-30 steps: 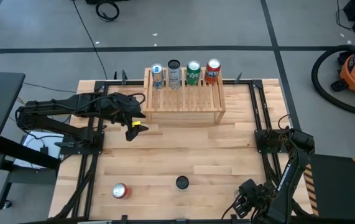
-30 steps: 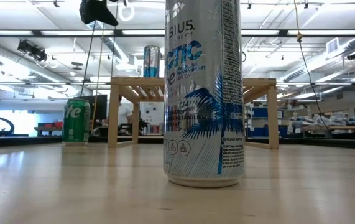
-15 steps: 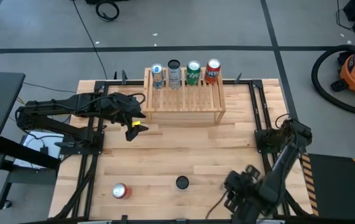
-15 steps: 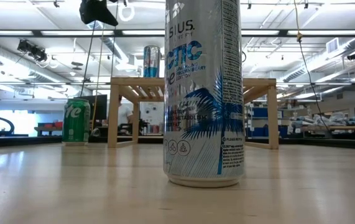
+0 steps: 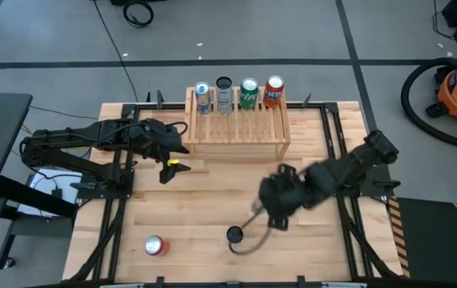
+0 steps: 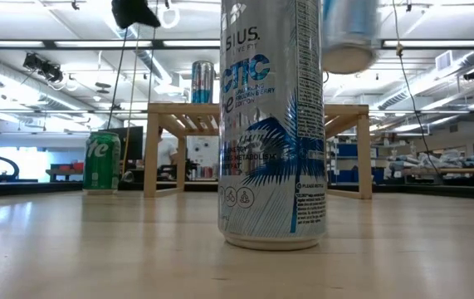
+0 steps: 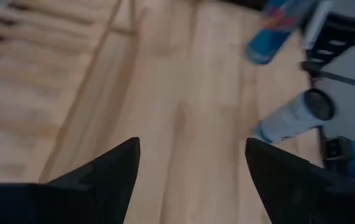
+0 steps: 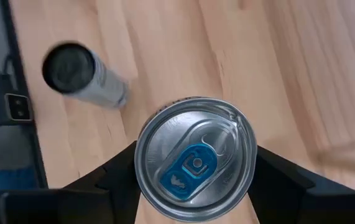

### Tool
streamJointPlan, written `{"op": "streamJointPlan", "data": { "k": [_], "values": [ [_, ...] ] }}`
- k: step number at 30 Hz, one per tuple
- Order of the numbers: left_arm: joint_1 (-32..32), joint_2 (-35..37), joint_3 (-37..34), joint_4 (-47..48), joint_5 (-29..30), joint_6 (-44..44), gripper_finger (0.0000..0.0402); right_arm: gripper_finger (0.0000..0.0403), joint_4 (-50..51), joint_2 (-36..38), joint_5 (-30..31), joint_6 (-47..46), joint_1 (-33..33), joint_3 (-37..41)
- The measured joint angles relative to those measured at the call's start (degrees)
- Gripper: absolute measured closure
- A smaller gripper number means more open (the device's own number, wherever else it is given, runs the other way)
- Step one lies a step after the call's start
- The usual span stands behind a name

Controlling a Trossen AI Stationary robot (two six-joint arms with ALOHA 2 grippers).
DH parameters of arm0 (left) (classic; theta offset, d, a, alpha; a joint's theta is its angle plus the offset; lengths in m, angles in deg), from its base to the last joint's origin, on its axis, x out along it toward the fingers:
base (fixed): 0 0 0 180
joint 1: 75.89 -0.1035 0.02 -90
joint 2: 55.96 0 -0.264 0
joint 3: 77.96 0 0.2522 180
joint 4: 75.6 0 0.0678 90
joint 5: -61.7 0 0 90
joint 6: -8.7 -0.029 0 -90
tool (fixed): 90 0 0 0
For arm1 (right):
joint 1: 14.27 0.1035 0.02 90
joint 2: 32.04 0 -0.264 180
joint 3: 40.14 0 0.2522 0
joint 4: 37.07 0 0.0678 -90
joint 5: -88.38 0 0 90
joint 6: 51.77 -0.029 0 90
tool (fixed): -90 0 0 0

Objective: Place canned beverage on shelf
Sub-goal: Put the blue soda can aligned with the other blue soda can on the shelf

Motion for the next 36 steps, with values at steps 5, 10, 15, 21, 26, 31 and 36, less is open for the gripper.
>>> {"op": "streamJointPlan", "data": {
  "k": [5,10,15,21,26,31,36],
  "values": [
    [0.04,0.0,0.0,-6.56,-3.03,-1.16,0.0102,0.0161,-5.81,0.06,-4.77,12.6,-7.16,-0.2],
    [0.0,0.0,0.0,-7.76,-3.93,-3.08,0.0102,0.0161,-8.94,0.06,-8.96,19.38,-12.61,-0.2],
    [0.0,-1.55,0.1,-8.2,-6.15,-6.45,0.0102,0.0161,-14.74,0.06,-14.44,27.01,-16.78,-0.2],
    [-0.04,-6.75,0.05,-9.3,-8.53,-6.75,0.0102,0.0161,-18.79,0.06,-19.09,31.44,-20.77,-0.22],
    [-0.04,-11.45,0.04,-11.04,-11.14,-10.18,0.0101,0.0161,-19.92,0.06,-21.52,35.75,-22.23,-0.22],
    [-0.06,-15.1,0.04,-16.05,-14.9,-11.66,0.0101,0.0161,-20.32,0.03,-24.8,38.5,-23.56,-0.22],
    [-1.21,-17.12,0.03,-18.9,-21.07,-10.8,0.0101,0.0161,-20.43,0.03,-26.19,40.43,-24.11,-0.22]
  ]
}}
